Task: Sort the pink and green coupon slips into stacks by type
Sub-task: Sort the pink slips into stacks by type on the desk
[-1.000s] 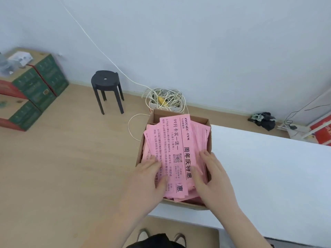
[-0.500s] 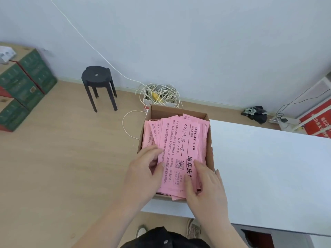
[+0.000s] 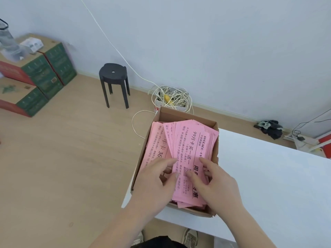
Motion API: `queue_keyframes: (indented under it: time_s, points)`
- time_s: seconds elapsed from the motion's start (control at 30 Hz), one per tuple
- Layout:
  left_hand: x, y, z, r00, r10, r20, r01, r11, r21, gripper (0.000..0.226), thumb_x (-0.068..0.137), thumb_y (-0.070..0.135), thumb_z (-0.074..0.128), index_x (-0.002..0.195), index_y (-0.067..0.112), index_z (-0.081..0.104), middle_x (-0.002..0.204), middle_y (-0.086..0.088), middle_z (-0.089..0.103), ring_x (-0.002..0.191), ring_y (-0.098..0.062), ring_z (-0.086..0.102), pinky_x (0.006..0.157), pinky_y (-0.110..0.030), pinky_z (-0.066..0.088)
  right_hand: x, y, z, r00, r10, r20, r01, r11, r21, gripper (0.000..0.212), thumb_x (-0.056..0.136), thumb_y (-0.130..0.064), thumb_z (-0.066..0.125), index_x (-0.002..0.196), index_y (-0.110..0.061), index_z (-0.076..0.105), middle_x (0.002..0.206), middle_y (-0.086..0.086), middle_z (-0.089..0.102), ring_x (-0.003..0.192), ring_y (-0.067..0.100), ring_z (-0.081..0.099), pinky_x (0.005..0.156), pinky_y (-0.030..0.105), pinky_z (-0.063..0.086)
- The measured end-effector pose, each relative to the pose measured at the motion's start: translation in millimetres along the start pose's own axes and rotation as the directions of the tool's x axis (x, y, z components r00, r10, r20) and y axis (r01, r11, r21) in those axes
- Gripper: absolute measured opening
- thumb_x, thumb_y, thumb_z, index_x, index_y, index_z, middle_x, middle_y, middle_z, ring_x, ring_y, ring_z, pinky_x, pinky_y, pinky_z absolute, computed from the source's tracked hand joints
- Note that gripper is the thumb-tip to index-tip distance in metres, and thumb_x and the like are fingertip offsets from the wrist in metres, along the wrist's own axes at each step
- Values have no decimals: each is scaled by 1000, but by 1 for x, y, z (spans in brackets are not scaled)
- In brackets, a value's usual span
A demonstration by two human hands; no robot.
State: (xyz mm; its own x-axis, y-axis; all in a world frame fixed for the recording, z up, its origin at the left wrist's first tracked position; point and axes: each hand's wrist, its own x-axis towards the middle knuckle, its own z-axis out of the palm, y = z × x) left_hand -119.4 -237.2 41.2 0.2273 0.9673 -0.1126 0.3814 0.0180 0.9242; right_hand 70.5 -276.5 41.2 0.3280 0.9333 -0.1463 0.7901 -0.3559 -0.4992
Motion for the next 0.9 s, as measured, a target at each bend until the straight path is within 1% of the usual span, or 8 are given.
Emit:
queue_keyframes:
  time_s: [0.13,0.27,0.33,0.43,0.57,0.7,0.8,0.9]
  points:
    - [4,-3,-5,987,-157,-43,151,980,-128,35,94,15,71,121,37,70,99,32,67,88,-1,66,75,-29,62,4,-3,-9,999,1,32,-3,997,78,61,88,-60,66,144,-40,51,129,-26,56,110,1,58,99,28,48]
    - [4,8,5,993,-116,-27,114,991,-70,41,93,21,72,130,36,64,106,21,69,98,7,63,89,-23,56,3,-10,-8,994,-106,20,106,994,16,57,89,-54,67,141,-38,55,127,-29,58,116,3,51,106,40,45]
    - [4,12,9,994,-103,-34,100,992,-81,43,93,18,72,129,40,63,105,24,69,101,8,62,89,-19,54,4,-7,-10,996,-87,30,85,994,64,59,88,-54,68,143,-40,52,120,-34,52,119,8,54,103,37,48]
    - [6,8,6,984,-172,-47,163,975,-152,44,93,15,72,126,42,61,101,27,70,98,8,63,85,-16,52,6,3,-12,1000,-10,25,5,985,174,64,89,-51,70,147,-37,47,130,-29,51,129,6,53,110,36,45]
    - [8,7,12,983,-177,-43,171,979,-111,41,93,18,72,130,33,62,102,22,70,93,9,63,80,-12,52,4,2,-10,998,-37,50,31,991,128,67,87,-63,67,146,-35,51,128,-24,54,130,10,53,108,37,47]
    - [9,17,14,989,-137,-59,128,983,-135,47,93,14,72,115,52,55,90,24,69,87,6,64,70,-8,49,4,-3,-11,998,-42,56,35,993,110,70,85,-77,50,145,-40,51,127,-22,56,122,8,57,99,32,50]
    - [12,17,9,987,-131,-95,121,987,-107,44,93,15,71,109,54,58,93,30,67,87,3,64,74,-14,51,6,0,-14,997,-2,73,-10,988,157,63,89,-67,56,145,-40,50,129,-17,60,114,2,62,96,24,48]
    - [11,27,13,997,-62,47,67,993,-101,32,97,18,65,104,49,67,93,26,70,89,6,64,73,-10,51,6,0,-14,997,13,75,-26,983,181,54,92,-57,61,142,-40,53,126,-19,62,109,-4,62,96,24,49]
